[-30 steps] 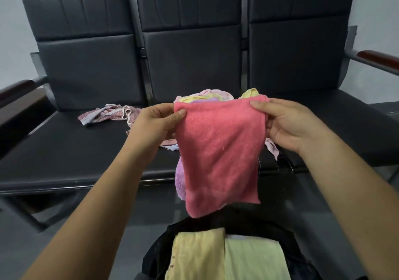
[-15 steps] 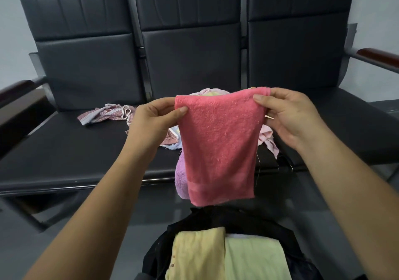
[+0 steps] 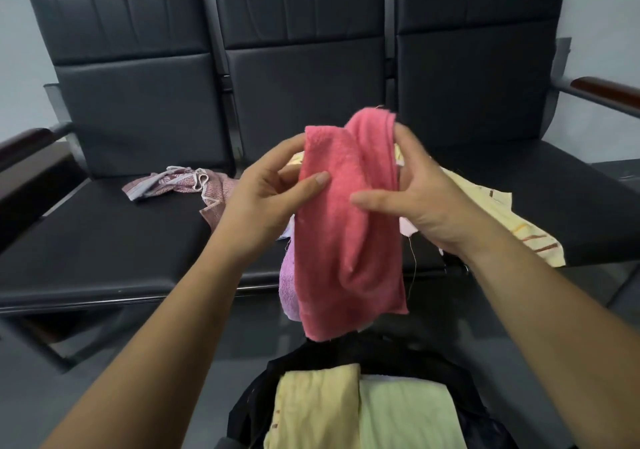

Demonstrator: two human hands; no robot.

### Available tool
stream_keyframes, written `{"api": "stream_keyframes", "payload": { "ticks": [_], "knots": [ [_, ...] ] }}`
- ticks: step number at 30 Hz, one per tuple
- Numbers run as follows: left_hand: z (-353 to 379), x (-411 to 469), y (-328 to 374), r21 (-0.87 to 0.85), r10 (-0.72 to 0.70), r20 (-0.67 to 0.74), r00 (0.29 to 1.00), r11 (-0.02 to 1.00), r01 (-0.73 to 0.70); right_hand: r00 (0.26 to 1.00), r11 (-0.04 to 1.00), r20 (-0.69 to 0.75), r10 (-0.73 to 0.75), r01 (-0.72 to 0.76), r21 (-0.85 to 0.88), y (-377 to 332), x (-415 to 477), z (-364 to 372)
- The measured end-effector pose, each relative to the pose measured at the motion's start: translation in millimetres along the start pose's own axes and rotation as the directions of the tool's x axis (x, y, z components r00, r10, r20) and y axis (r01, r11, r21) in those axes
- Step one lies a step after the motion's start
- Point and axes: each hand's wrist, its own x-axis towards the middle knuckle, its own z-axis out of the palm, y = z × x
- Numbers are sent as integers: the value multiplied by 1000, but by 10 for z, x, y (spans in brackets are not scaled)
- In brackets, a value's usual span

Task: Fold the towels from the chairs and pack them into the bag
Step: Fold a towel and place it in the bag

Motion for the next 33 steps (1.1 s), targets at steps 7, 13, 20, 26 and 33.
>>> {"api": "stream_keyframes", "payload": {
  "ticks": [7,13,20,26,33],
  "knots": [
    [47,5,-147,-161,-156,-92,983,977,140,976,983,-218,14,26,183,79,57,150],
    [16,-137,-362,-30,-489,251,836,859,511,918,920,-364,154,0,391,18,105,-18],
    [114,-74,-305,-590,-438,65,897,708,388,905,793,-4,426,-371,484,116,7,-127],
    [13,-53,-314,-700,-456,43,889,621,353,904,743,171,392,-421,520,247,-45,-80],
    [-147,-48,-414,-422,-407,-48,912,836,350,933,905,-173,317,-242,350,419,24,-133]
  ]
}}
